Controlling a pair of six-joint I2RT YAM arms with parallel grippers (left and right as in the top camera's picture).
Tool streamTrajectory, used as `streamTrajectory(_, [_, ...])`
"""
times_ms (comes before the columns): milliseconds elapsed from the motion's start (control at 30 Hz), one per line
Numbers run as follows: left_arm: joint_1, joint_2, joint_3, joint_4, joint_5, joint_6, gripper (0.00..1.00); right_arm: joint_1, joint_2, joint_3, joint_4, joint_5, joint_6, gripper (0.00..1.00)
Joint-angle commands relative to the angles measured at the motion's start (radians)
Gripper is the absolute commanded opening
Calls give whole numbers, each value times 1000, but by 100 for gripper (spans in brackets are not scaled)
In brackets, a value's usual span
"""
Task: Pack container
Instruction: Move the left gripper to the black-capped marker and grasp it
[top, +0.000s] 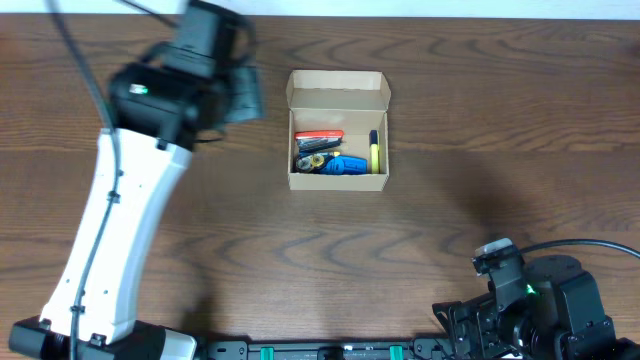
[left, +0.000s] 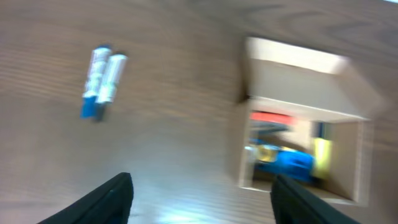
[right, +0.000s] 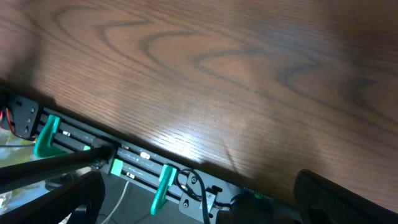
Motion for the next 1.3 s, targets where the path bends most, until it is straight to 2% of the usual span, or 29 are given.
streamTrajectory(0, [106,26,-6,-30,-38,160,75,8,-1,0,-1,-3,11,99])
streamTrajectory(167, [210,43,-6,-49,-41,302,82,8,-1,0,-1,-3,11,99])
streamTrajectory(300, [242,62,-12,-42,-42,414,85,8,-1,0,-1,-3,11,99])
streamTrajectory(433, [256,96,-33,-3,-50,477,93,8,-1,0,-1,-3,11,99])
streamTrajectory(533, [256,137,-38,4,-52,498,98,8,-1,0,-1,-3,10,99])
streamTrajectory(667, [256,209,-38,7,-52,502,98,8,-1,0,-1,-3,10,99])
streamTrajectory(967, [256,388,-38,38,-51,595,98,8,-1,0,-1,-3,10,99])
streamTrajectory(1267, [288,504,-38,136,-22,627,98,8,-1,0,-1,-3,10,99])
